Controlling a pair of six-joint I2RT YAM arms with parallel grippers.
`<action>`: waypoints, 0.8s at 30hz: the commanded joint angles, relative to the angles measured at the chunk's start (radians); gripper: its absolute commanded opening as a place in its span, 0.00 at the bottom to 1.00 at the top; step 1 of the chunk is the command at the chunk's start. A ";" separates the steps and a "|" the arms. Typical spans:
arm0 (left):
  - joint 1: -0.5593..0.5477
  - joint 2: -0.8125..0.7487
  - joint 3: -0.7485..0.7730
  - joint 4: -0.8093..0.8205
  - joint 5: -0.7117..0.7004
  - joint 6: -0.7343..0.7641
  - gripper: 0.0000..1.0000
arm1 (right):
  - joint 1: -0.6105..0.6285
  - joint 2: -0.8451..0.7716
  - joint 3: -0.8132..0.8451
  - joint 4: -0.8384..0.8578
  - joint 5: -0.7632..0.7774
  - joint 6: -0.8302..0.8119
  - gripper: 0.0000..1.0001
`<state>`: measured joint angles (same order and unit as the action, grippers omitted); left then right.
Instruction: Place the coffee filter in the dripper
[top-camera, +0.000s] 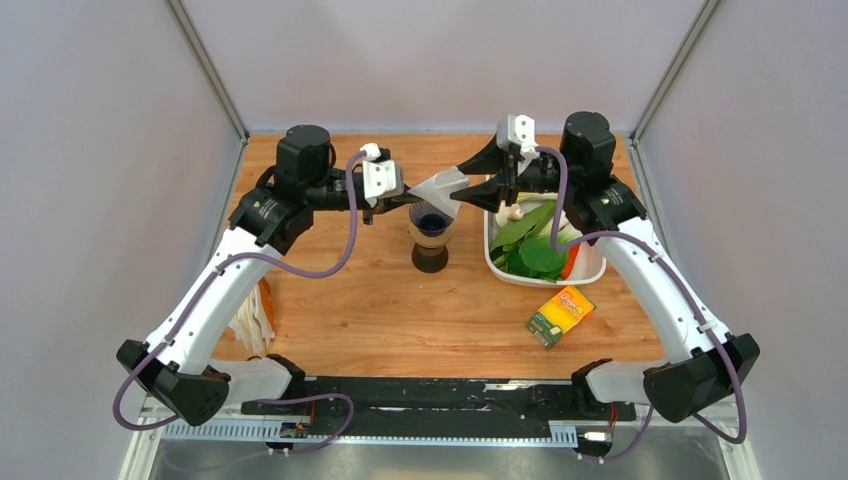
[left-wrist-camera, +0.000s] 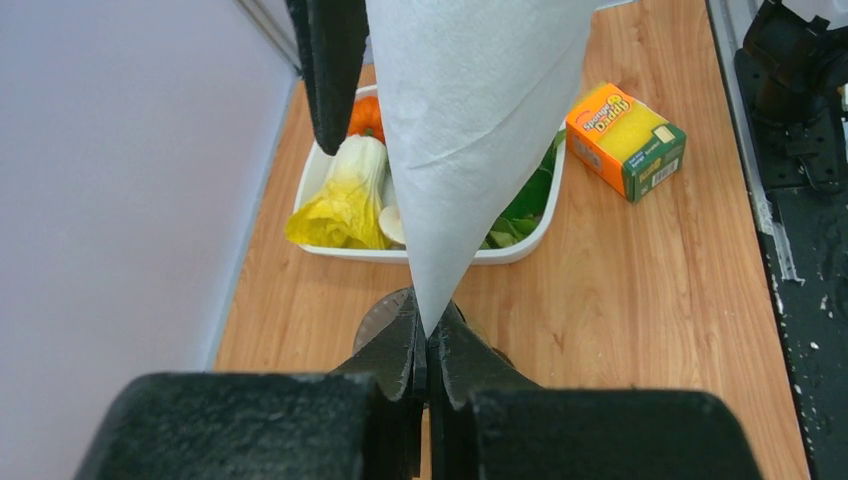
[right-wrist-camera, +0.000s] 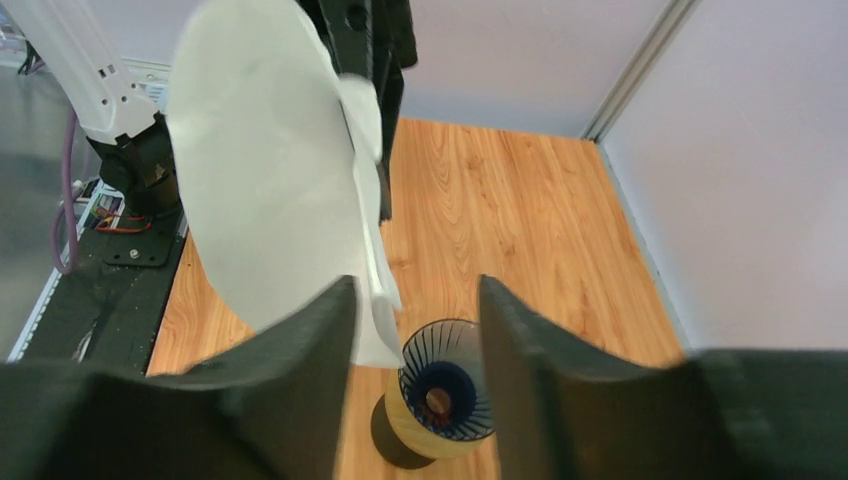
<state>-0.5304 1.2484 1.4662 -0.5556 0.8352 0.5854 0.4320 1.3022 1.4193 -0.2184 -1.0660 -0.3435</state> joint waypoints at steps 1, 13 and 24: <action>0.012 -0.029 -0.008 0.089 0.036 -0.024 0.00 | -0.033 -0.040 0.060 -0.110 -0.017 -0.067 0.60; 0.115 -0.025 -0.114 0.575 0.192 -0.482 0.00 | -0.078 -0.016 0.128 -0.136 -0.006 0.074 1.00; 0.110 0.009 -0.110 0.736 0.192 -0.688 0.00 | 0.007 0.030 0.147 0.073 0.049 0.280 1.00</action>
<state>-0.4129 1.2476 1.3468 0.0727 1.0016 -0.0051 0.4053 1.3411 1.5330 -0.2520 -1.0294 -0.1329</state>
